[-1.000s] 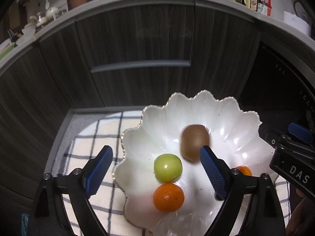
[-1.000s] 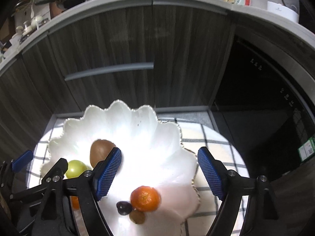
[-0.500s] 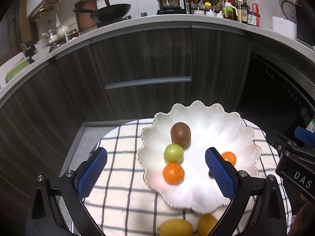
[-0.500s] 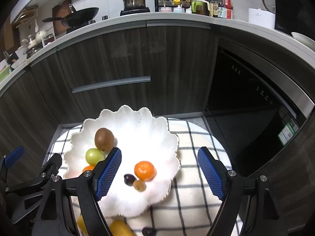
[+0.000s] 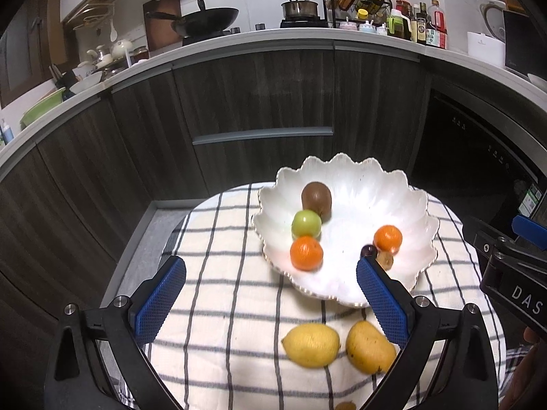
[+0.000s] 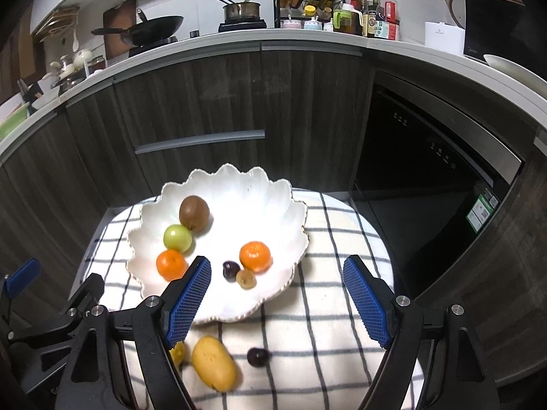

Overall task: Organize fruits
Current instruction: 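Withdraw both open tools from the bowl toward the lemon and dark plum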

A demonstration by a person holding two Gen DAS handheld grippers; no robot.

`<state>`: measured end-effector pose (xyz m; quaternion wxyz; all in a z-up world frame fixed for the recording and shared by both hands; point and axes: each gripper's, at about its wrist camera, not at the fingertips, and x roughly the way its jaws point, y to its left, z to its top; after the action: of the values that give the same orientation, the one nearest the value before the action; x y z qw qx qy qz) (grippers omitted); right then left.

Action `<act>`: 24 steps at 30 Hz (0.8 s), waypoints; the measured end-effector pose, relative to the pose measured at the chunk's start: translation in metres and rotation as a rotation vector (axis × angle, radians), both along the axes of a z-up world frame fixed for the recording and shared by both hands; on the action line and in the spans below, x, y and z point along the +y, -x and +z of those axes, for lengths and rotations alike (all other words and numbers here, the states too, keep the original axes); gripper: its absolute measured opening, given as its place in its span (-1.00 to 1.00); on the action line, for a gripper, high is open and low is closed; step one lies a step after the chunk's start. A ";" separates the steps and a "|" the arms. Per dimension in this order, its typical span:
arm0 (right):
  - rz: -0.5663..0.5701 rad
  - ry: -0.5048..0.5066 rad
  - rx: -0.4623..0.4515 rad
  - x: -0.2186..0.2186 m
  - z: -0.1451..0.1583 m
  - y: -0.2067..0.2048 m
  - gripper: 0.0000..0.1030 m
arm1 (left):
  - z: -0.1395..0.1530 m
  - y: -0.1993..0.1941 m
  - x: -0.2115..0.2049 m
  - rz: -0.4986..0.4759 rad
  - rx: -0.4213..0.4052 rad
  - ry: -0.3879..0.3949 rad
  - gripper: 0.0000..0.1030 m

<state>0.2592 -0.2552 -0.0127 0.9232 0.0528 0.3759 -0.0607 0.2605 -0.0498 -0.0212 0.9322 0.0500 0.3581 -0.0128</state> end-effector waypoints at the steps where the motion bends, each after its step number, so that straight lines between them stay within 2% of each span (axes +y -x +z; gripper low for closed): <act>1: 0.002 0.000 0.003 0.001 -0.002 0.003 0.56 | -0.002 0.003 0.000 -0.002 0.003 0.000 0.97; 11: -0.003 0.014 0.041 0.003 -0.029 0.020 0.56 | -0.033 0.019 0.000 -0.019 0.035 0.003 0.97; 24: -0.018 0.023 0.110 -0.001 -0.078 0.022 0.56 | -0.081 0.015 -0.007 -0.040 0.088 -0.018 0.96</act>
<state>0.2375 -0.2563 -0.0907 0.9011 0.0420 0.4249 -0.0759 0.2456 -0.0568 -0.1023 0.9146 0.0652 0.3979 -0.0305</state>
